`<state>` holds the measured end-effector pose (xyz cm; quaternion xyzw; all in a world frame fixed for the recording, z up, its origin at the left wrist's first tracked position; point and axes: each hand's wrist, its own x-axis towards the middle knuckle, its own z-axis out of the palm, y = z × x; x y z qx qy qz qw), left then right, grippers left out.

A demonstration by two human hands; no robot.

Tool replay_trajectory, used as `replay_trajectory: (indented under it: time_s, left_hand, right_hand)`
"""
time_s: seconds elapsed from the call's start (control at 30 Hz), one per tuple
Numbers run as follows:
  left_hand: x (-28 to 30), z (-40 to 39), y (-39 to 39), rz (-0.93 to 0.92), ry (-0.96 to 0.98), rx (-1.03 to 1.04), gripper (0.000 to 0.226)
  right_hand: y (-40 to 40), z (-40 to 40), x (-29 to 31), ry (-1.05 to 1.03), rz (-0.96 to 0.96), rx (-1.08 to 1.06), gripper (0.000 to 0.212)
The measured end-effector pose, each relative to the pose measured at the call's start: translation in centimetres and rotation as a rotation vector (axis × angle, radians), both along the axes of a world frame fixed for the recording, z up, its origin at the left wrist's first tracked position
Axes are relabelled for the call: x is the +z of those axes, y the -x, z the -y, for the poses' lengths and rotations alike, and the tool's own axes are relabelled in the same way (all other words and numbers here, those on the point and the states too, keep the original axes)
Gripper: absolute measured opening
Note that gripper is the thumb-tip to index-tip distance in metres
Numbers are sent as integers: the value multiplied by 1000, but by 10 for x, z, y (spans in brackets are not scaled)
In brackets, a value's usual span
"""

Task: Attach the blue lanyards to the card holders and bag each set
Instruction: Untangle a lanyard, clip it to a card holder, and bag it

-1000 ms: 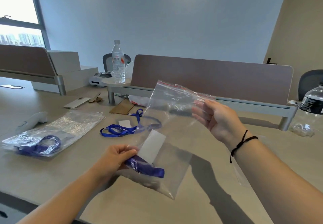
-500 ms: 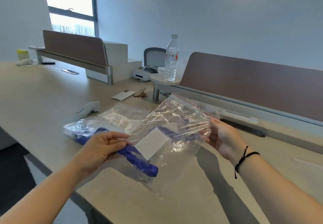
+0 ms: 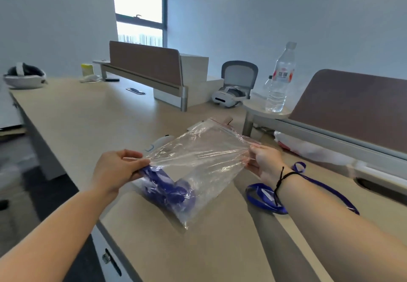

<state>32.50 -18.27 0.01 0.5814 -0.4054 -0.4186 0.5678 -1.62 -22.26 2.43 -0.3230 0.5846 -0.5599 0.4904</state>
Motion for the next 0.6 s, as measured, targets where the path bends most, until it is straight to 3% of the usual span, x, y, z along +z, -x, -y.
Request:
replay_trajectory:
  time_s: [0.1, 0.17, 0.2, 0.27, 0.33, 0.4, 0.5, 0.6]
  left_hand:
    - [-6, 12, -8, 65, -18, 49, 23]
    - [-8, 15, -12, 253, 14, 100, 29]
    - [-6, 14, -12, 415, 45, 124, 32]
    - [-3, 7, -7, 726, 127, 124, 36]
    - [3, -3, 6, 898, 186, 54, 34]
    - [7, -7, 22, 1031, 199, -96, 36]
    - [1, -5, 39, 1261, 106, -355, 49]
    - [-16, -7, 38, 1328, -44, -474, 61]
  right_hand:
    - [-15, 22, -13, -29, -38, -10, 14]
    - [-21, 33, -23, -66, -168, -3, 24]
    - [-22, 36, -26, -92, -325, -4, 39]
    - [-22, 32, -28, -94, -814, -9, 65]
    - [-29, 15, -24, 29, -1168, -63, 68]
    - [-42, -5, -23, 173, -1361, -56, 61]
    - [-73, -28, -28, 167, -1289, 331, 59]
    - [-100, -40, -44, 110, -1191, 590, 75]
